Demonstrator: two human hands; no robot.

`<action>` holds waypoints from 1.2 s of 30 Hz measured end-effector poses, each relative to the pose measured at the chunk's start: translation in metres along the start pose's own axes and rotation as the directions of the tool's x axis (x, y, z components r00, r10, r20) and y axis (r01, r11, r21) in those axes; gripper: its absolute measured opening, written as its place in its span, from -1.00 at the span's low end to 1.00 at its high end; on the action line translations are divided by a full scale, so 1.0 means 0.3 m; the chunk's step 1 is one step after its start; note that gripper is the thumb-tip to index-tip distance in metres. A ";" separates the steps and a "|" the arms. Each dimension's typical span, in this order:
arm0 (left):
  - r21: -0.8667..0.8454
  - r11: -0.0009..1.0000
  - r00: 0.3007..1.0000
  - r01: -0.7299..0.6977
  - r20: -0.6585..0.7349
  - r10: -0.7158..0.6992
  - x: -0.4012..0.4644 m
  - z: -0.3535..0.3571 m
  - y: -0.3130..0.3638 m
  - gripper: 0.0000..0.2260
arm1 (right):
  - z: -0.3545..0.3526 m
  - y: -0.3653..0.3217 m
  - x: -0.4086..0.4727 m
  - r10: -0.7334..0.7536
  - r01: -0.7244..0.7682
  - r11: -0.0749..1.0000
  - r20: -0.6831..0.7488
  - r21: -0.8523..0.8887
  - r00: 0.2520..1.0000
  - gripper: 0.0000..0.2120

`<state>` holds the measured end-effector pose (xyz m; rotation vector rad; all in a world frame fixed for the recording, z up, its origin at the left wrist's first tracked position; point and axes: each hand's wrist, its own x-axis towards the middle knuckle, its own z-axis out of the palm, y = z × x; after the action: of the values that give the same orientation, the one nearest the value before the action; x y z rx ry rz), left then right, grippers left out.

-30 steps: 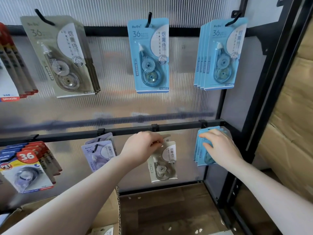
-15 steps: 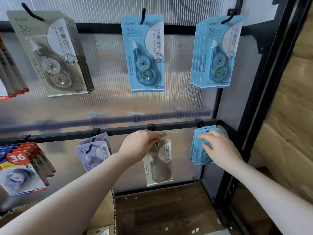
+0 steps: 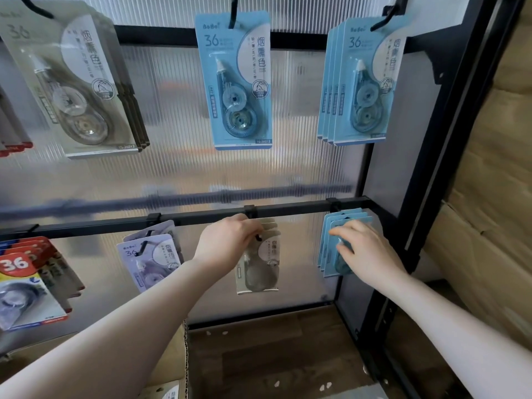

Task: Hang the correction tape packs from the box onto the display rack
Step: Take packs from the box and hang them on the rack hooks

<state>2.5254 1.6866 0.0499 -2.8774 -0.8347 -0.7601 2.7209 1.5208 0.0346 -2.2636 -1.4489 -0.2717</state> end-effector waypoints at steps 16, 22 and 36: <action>0.147 0.983 0.989 -0.107 -0.085 0.121 -0.304 -0.050 -0.201 -0.67 | 0.075 -0.160 -0.073 -0.018 0.022 0.999 0.097 -0.032 0.995 -0.63; 0.142 0.990 1.000 -0.018 0.020 0.016 -0.463 -0.103 -0.290 -0.61 | 0.162 -0.287 -0.102 -0.055 0.061 0.998 0.150 -0.034 0.987 -0.62; 0.102 0.979 0.975 0.177 0.114 -0.188 -0.829 -0.091 -0.544 -0.54 | 0.403 -0.660 -0.159 -0.181 0.173 0.984 0.289 0.054 0.940 -0.60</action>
<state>2.2467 1.6991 -0.0573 -2.8173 -1.1310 -0.5457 2.5141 1.6082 -0.0408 -2.2242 -1.7982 0.0340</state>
